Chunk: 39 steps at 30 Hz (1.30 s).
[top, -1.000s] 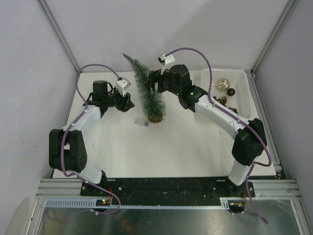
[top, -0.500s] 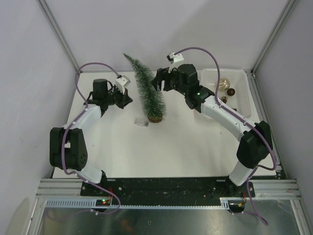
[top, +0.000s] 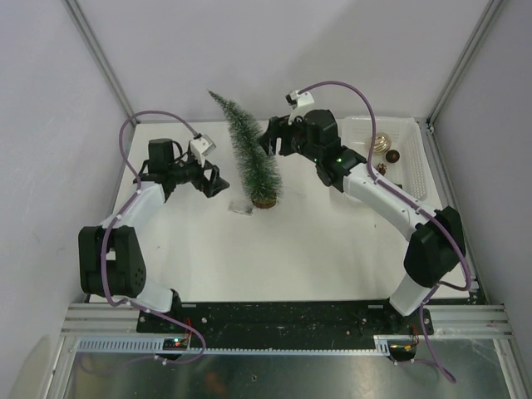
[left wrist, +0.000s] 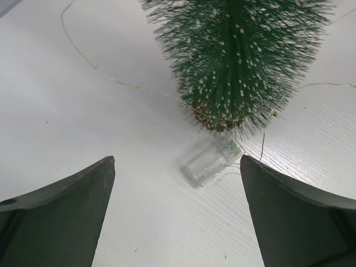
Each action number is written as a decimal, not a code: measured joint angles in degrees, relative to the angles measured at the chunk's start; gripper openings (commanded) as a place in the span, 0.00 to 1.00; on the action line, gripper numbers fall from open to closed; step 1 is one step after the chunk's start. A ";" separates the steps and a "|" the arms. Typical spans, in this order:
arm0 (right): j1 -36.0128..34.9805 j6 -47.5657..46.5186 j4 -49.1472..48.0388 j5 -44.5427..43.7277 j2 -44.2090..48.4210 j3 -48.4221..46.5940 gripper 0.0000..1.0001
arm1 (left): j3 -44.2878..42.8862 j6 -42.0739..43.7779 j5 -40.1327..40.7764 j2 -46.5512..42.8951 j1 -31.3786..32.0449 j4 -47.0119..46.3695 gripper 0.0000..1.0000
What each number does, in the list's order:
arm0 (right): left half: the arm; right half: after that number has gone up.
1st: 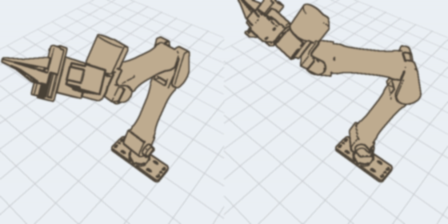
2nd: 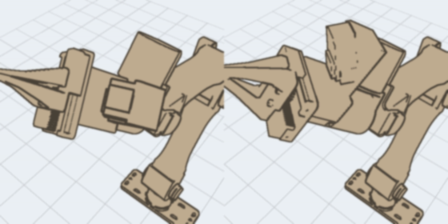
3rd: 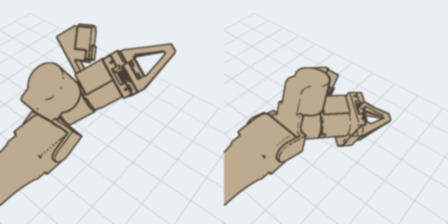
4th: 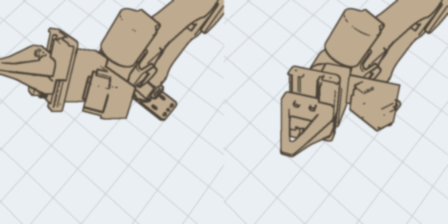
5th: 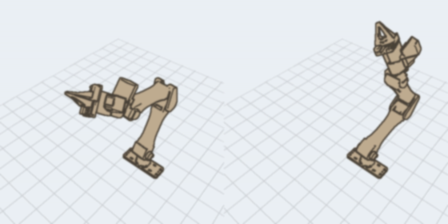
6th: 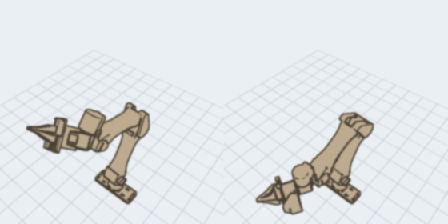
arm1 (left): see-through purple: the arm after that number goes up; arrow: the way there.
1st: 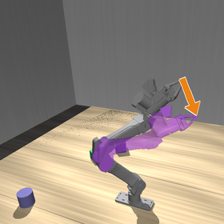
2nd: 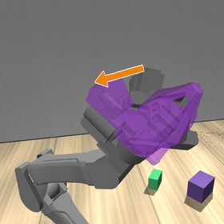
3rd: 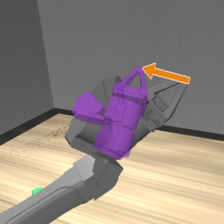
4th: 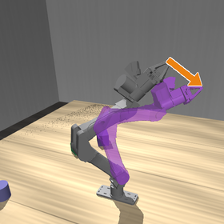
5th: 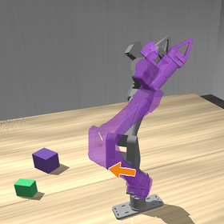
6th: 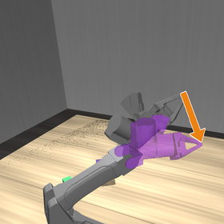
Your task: Decorate the small christmas tree
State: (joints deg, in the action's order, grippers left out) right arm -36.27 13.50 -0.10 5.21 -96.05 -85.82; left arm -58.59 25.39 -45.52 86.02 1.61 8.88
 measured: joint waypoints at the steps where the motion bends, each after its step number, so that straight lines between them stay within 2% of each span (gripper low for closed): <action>1: 0.04 -0.02 0.00 0.07 0.07 0.00 0.73 | 0.00 0.85 -0.52 -0.09 -0.26 0.66 0.99; 7: 0.31 0.00 0.00 0.22 0.61 0.00 0.73 | 0.00 5.31 -4.63 -0.09 -0.50 4.17 0.96; 21: 0.52 0.13 0.02 0.24 1.95 0.00 0.73 | 1.49 19.87 -4.20 -1.01 -0.79 13.49 0.89; 26: 0.52 0.68 0.02 0.24 1.95 0.17 0.72 | 0.76 19.61 -6.23 -0.42 -0.72 15.06 0.79; 34: 0.52 1.22 0.07 0.24 1.95 0.70 0.71 | -5.49 15.47 -8.90 5.55 2.60 14.62 0.75; 36: 0.52 1.27 0.04 0.24 1.97 0.83 0.70 | -5.92 14.36 -8.61 6.05 4.11 14.10 0.68; 39: 0.52 1.29 0.07 0.24 2.01 1.09 0.70 | -6.78 12.07 -7.41 6.47 5.70 12.94 0.42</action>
State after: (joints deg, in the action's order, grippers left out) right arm -35.75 14.79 -0.03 5.45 -94.04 -84.73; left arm -65.36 37.45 -52.93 92.49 7.31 21.82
